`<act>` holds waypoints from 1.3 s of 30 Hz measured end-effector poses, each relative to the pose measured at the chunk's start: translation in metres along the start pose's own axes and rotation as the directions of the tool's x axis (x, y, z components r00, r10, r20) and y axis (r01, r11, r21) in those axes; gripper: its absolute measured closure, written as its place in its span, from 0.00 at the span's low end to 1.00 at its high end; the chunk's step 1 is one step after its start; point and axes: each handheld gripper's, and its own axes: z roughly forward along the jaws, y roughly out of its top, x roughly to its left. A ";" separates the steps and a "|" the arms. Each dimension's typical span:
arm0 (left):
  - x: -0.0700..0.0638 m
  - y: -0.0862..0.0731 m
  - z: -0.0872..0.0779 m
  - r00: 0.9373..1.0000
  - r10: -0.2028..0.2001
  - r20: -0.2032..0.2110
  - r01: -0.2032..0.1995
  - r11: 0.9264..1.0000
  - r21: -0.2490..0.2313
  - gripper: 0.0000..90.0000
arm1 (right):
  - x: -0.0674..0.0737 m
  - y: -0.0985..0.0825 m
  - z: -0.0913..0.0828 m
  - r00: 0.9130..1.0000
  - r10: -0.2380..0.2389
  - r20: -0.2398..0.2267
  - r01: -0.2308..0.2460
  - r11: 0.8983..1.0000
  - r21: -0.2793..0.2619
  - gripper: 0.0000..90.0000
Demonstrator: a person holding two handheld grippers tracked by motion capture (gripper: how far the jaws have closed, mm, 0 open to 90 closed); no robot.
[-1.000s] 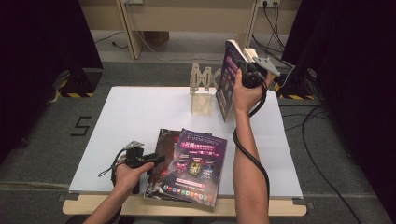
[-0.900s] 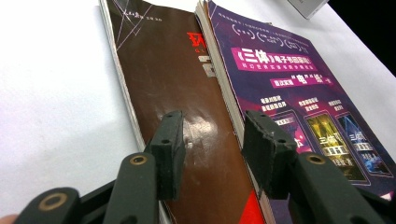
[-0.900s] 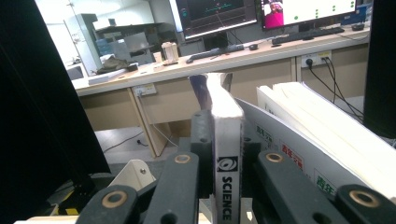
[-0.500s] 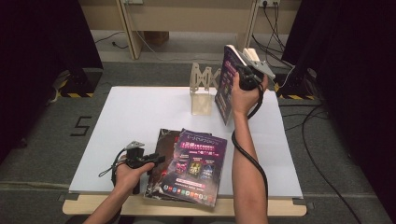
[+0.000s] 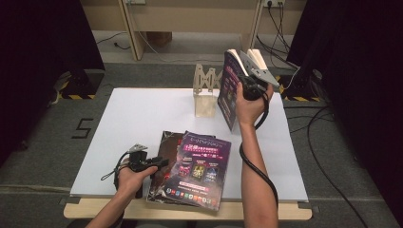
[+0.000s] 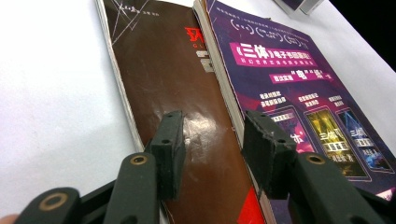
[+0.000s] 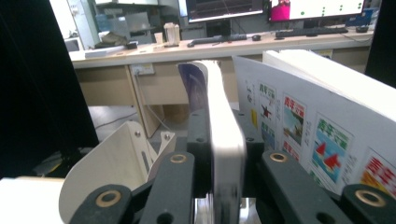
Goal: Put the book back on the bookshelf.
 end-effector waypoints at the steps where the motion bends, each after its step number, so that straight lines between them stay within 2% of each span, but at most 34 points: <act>1: 0.000 0.000 0.000 1.000 0.000 0.000 0.000 1.000 0.001 0.64 | 0.000 0.000 -0.002 1.000 0.004 0.000 -0.004 1.000 0.008 0.89; 11: 0.000 0.000 0.000 1.000 -0.002 -0.001 0.002 1.000 0.000 0.64 | -0.006 -0.002 -0.007 1.000 0.023 -0.012 -0.023 0.999 0.028 0.87; 25: 0.000 0.000 0.001 1.000 0.002 0.004 -0.002 1.000 0.011 0.64 | -0.008 0.006 -0.007 1.000 0.018 -0.011 -0.017 0.993 0.116 0.92; 33: 0.000 0.000 0.001 1.000 0.003 0.004 -0.003 1.000 0.008 0.64 | -0.008 0.006 -0.005 0.999 0.030 -0.012 -0.028 0.995 0.100 0.92; 39: 0.001 0.001 0.001 1.000 0.002 0.002 -0.002 1.000 0.007 0.64 | -0.006 0.009 0.004 0.999 0.048 -0.014 -0.047 0.996 0.078 0.92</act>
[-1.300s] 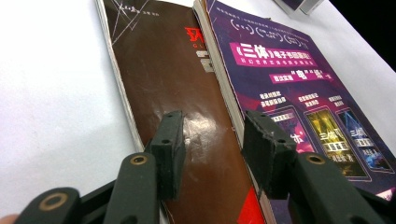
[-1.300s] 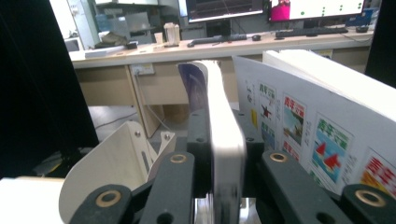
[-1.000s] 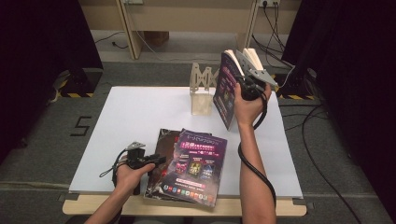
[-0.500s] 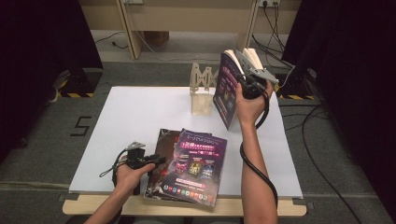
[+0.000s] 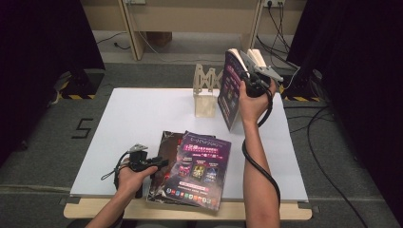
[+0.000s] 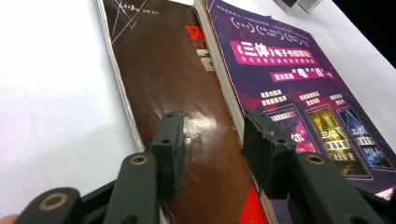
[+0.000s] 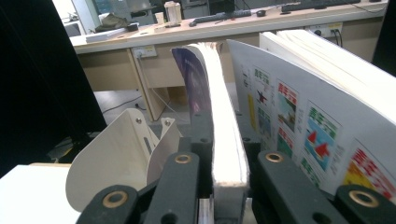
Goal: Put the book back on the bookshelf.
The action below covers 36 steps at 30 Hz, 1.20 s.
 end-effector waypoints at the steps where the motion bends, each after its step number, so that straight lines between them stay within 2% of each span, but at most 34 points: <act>1: 0.000 0.000 0.000 1.000 0.001 0.001 -0.001 1.000 -0.001 0.64 | 0.001 0.000 0.001 1.000 -0.003 0.002 0.003 1.000 -0.005 0.92; 9: 0.002 0.001 -0.002 1.000 -0.001 -0.003 0.001 1.000 -0.007 0.64 | 0.002 -0.003 0.011 1.000 -0.003 0.020 0.003 1.000 -0.020 0.92; 21: -0.001 0.000 0.000 1.000 0.002 0.004 -0.002 1.000 -0.001 0.64 | 0.001 -0.006 0.005 0.995 -0.067 0.068 0.068 0.997 -0.022 0.88; 29: -0.003 -0.001 0.000 1.000 0.007 0.005 -0.007 1.000 -0.002 0.64 | 0.000 -0.006 -0.004 0.997 -0.063 0.054 0.065 0.998 -0.027 0.80; 36: -0.004 -0.001 0.001 1.000 0.008 0.002 -0.008 1.000 -0.001 0.64 | -0.003 -0.017 -0.011 0.997 -0.066 0.045 0.066 0.998 0.005 0.74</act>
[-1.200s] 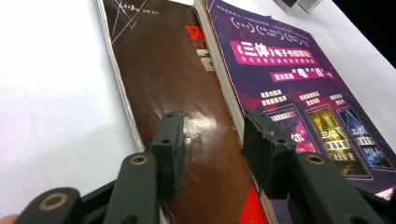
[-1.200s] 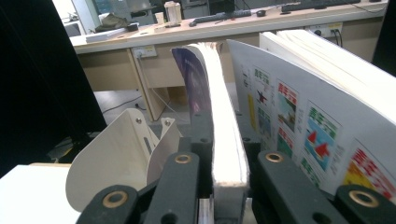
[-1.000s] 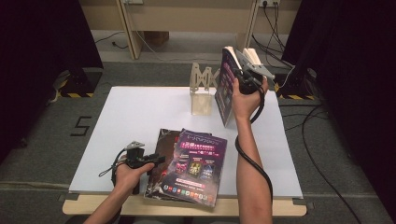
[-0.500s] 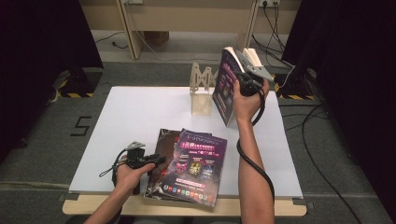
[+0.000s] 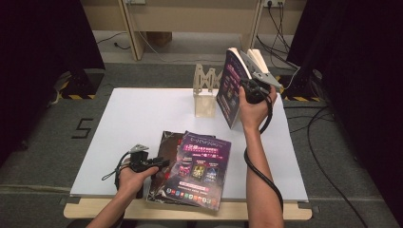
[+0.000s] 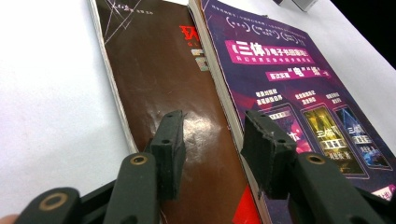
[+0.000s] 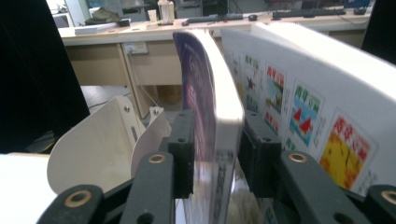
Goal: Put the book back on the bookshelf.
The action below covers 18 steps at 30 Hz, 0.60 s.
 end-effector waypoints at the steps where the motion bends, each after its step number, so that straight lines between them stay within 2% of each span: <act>1: 0.000 0.000 0.000 1.000 0.002 0.001 -0.002 1.000 0.004 0.64 | -0.001 -0.001 -0.001 1.000 0.002 -0.001 -0.002 1.000 0.004 0.73; 12: -0.004 0.000 0.000 1.000 0.011 0.009 -0.011 1.000 0.003 0.63 | -0.007 -0.005 -0.024 0.999 0.034 -0.017 -0.034 0.999 -0.001 0.68; 18: -0.007 0.001 0.001 1.000 0.014 0.020 -0.014 1.000 0.004 0.62 | -0.010 -0.010 -0.036 0.999 0.024 -0.025 -0.023 1.000 0.015 0.67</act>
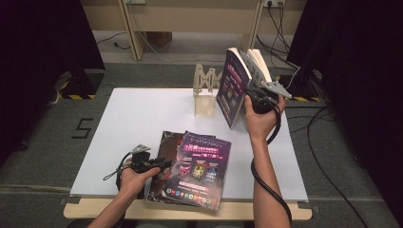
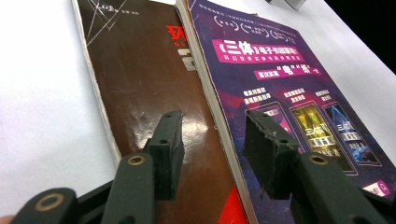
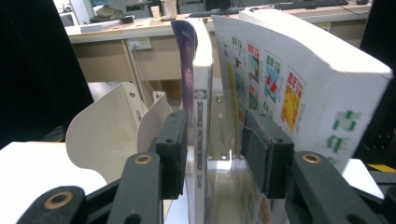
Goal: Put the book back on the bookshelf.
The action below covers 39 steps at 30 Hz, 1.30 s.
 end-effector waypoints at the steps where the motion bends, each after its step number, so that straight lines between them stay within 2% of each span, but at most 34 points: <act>1: 0.000 0.000 0.000 1.000 0.000 0.000 0.000 1.000 0.000 0.62 | 0.000 0.000 0.000 1.000 0.000 0.000 0.000 1.000 0.000 0.67; 13: -0.004 0.003 -0.001 1.000 0.009 0.012 -0.009 1.000 0.001 0.60 | 0.002 -0.007 -0.014 1.000 0.003 -0.028 -0.002 1.000 0.029 0.65; 24: -0.007 0.005 0.002 1.000 0.017 0.026 -0.017 1.000 0.008 0.59 | 0.002 -0.023 -0.025 0.999 0.020 -0.050 -0.016 0.997 0.079 0.64; 31: -0.010 0.007 0.006 0.999 0.019 0.038 -0.020 1.000 0.022 0.58 | 0.003 -0.036 -0.030 0.997 0.027 -0.069 -0.017 0.990 0.138 0.64; 39: -0.009 0.009 0.012 0.999 0.019 0.034 -0.020 0.999 0.046 0.58 | 0.007 -0.054 -0.033 0.995 0.036 -0.097 -0.014 0.976 0.219 0.63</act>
